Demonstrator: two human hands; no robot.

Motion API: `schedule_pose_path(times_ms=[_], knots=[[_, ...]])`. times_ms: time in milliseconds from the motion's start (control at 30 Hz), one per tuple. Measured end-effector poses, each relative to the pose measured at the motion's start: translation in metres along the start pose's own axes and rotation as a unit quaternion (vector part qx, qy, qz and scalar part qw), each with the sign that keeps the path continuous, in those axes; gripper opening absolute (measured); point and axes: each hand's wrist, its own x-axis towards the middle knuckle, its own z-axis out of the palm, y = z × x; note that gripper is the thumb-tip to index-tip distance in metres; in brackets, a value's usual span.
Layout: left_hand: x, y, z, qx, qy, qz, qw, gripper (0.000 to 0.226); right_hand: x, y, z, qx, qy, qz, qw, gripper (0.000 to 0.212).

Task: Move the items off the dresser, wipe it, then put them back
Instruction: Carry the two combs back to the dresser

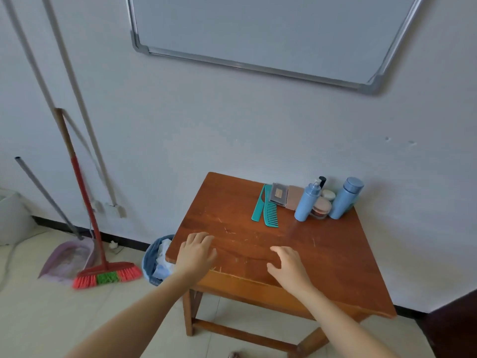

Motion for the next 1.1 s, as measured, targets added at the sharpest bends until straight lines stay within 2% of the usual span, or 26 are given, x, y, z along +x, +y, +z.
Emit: schedule_pose_path(times_ms=[233, 433, 567, 733, 900, 1100], knots=[[0.092, 0.036, 0.021, 0.039, -0.057, -0.013, 0.998, 0.043, 0.102, 0.034, 0.006, 0.045, -0.006, 0.044, 0.998, 0.045], [0.128, 0.042, 0.041, 0.042, -0.080, -0.074, 0.993, 0.044, 0.159, 0.042, 0.024, -0.007, 0.040, 0.040, 0.998, 0.041], [0.132, 0.035, 0.054, 0.086, -0.137, -0.068, 0.984, 0.046, 0.179, 0.039, 0.030, -0.021, 0.057, 0.063, 0.996, 0.047], [0.147, 0.033, 0.061, 0.097, -0.141, -0.071, 0.983, 0.049, 0.182, 0.038, 0.038, -0.025, 0.057, 0.100, 0.993, 0.050], [0.145, 0.030, 0.068, 0.087, -0.118, -0.074, 0.986, 0.051, 0.182, 0.040, 0.039, -0.039, 0.061, 0.106, 0.992, 0.046], [0.145, 0.022, 0.068, 0.090, -0.130, -0.053, 0.986, 0.053, 0.189, 0.028, 0.038, -0.013, 0.082, 0.139, 0.987, 0.041]])
